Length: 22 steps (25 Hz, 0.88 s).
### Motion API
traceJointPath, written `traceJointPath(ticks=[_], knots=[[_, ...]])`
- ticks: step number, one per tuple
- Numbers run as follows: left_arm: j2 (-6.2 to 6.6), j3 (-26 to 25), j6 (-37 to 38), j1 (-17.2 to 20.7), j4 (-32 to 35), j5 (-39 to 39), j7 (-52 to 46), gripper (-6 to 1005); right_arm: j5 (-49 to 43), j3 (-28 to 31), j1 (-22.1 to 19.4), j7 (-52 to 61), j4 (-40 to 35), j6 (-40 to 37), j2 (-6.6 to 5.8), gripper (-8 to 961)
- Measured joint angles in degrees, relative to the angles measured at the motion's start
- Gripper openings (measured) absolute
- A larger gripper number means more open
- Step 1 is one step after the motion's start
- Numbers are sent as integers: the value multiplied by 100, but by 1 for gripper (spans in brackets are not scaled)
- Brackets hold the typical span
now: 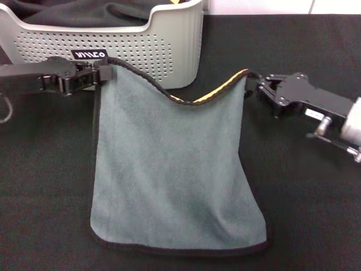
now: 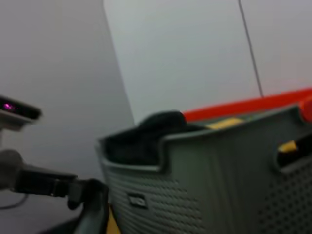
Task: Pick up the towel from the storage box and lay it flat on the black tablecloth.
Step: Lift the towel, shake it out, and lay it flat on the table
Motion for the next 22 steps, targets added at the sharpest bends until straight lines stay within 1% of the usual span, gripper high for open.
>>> traceJointPath(ticks=[1,4,12,19,22], knots=[[-47,12,-295,-68,-19,97,14,39,-14,1,89,46,-5,250,12,42],[-89,19,-612,-127,-12,246,15,40,-24,-15,247,163,-4,748,28,43],[-90,-3,-1267,-96,-21,378,13,44,-341,-50,536,491,-3,1601,32,48],[-74,3,-1398,-12,-26,415,41,46,-358,-7,568,481,-68,1793,28,53],[-124,5,-1447,-1,-28,438,94,48,-358,3,621,466,-73,1818,2,54]])
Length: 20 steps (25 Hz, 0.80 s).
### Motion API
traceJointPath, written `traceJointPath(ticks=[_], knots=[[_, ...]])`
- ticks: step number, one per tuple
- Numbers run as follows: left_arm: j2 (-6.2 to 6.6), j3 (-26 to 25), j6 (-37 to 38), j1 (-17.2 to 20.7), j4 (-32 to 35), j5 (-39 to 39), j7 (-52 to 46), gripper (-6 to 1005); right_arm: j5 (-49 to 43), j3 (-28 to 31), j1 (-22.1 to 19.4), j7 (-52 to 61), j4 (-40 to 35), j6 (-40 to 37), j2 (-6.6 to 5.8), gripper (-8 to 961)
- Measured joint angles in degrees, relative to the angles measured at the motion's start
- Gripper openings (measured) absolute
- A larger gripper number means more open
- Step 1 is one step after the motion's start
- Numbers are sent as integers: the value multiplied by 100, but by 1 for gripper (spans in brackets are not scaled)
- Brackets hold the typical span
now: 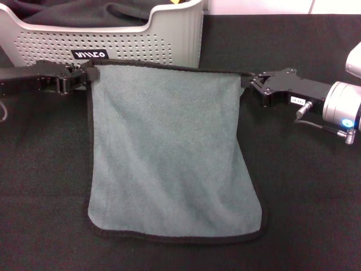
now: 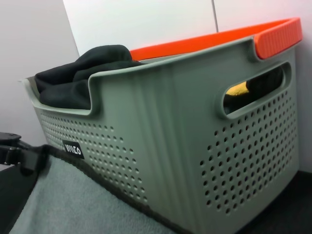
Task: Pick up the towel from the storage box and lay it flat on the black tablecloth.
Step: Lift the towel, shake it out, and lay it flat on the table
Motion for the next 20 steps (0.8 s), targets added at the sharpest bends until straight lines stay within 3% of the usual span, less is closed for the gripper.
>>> traceJointPath(ticks=[8,14,20], knots=[[-188,-16,-217,-7,-1,123,136,51,-101,-57,212,-12,0,307,-67,59],[-293,-34,-360,-2,-1,125,216,53,-404,-64,414,-17,-17,732,-2,63],[-319,-42,-412,43,-1,108,280,56,-443,-37,448,-93,-86,886,24,67]])
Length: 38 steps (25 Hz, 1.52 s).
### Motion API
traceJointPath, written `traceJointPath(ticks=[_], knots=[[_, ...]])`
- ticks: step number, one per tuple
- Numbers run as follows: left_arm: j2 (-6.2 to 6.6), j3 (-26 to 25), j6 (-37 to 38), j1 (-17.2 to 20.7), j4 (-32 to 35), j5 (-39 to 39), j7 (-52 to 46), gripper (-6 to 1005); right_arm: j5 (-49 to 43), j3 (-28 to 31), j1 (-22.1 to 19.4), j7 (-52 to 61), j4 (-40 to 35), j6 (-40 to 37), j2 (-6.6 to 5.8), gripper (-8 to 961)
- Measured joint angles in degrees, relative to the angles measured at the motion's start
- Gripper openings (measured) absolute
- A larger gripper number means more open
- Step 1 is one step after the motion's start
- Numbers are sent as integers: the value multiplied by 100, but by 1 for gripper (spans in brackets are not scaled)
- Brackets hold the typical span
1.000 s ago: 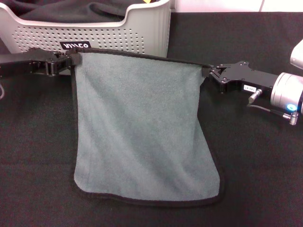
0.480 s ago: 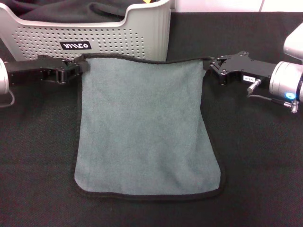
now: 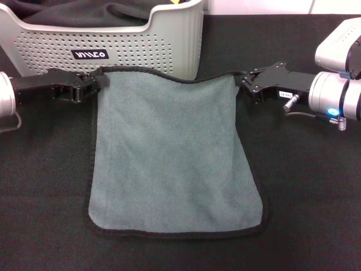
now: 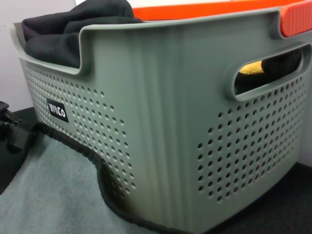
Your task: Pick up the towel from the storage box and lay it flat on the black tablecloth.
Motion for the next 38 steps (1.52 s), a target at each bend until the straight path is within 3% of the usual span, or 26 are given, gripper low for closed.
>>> traceJointPath(ticks=[15,20,22,24,26,30,34,38], knots=[[-26,5,-79,53,0,22,20,62,43,86,-118,-52,-52,20,17,76],[-26,-1,-113,115,0,23,19,64,45,386,-269,-76,-136,-50,-78,186],[-6,11,-81,159,18,23,19,272,30,515,-415,-82,-279,-91,-175,229],[24,17,1,216,48,22,20,339,17,630,-625,-87,-460,-250,-316,273],[69,1,211,298,79,-8,64,406,22,662,-811,-93,-595,-545,-428,317],[140,-19,1238,569,213,-466,733,490,7,703,-1328,-252,-715,-1964,-612,484],[101,-18,2589,845,204,-906,2195,515,-365,692,-1757,-556,-717,-3502,-634,757],[38,-17,3592,989,135,-924,3082,515,-1079,715,-1892,-511,-724,-4713,-598,789]])
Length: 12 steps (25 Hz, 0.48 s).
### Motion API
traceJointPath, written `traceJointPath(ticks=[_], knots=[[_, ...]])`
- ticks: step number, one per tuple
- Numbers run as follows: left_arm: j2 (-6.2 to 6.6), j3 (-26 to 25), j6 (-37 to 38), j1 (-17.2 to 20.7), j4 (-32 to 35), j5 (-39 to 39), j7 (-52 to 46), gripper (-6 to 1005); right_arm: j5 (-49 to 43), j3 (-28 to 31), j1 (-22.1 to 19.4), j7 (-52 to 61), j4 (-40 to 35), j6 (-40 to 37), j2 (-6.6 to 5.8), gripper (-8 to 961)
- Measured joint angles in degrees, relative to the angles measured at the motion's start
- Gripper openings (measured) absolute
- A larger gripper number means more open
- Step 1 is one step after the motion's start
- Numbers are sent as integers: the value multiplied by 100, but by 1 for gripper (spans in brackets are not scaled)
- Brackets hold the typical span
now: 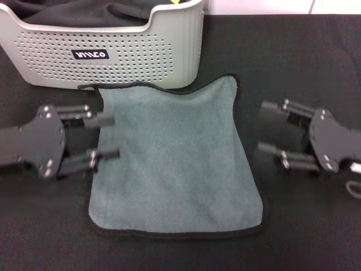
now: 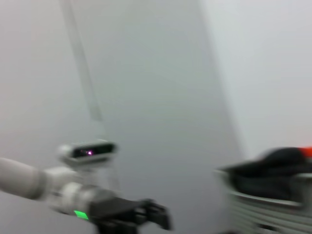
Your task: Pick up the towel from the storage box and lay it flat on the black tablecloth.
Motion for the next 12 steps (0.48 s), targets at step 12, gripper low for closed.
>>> traceJointPath(ticks=[12], knots=[[328,468,612,88,-194,-494,-516,515,-962,12,208,840,-929,-167,-62,797]])
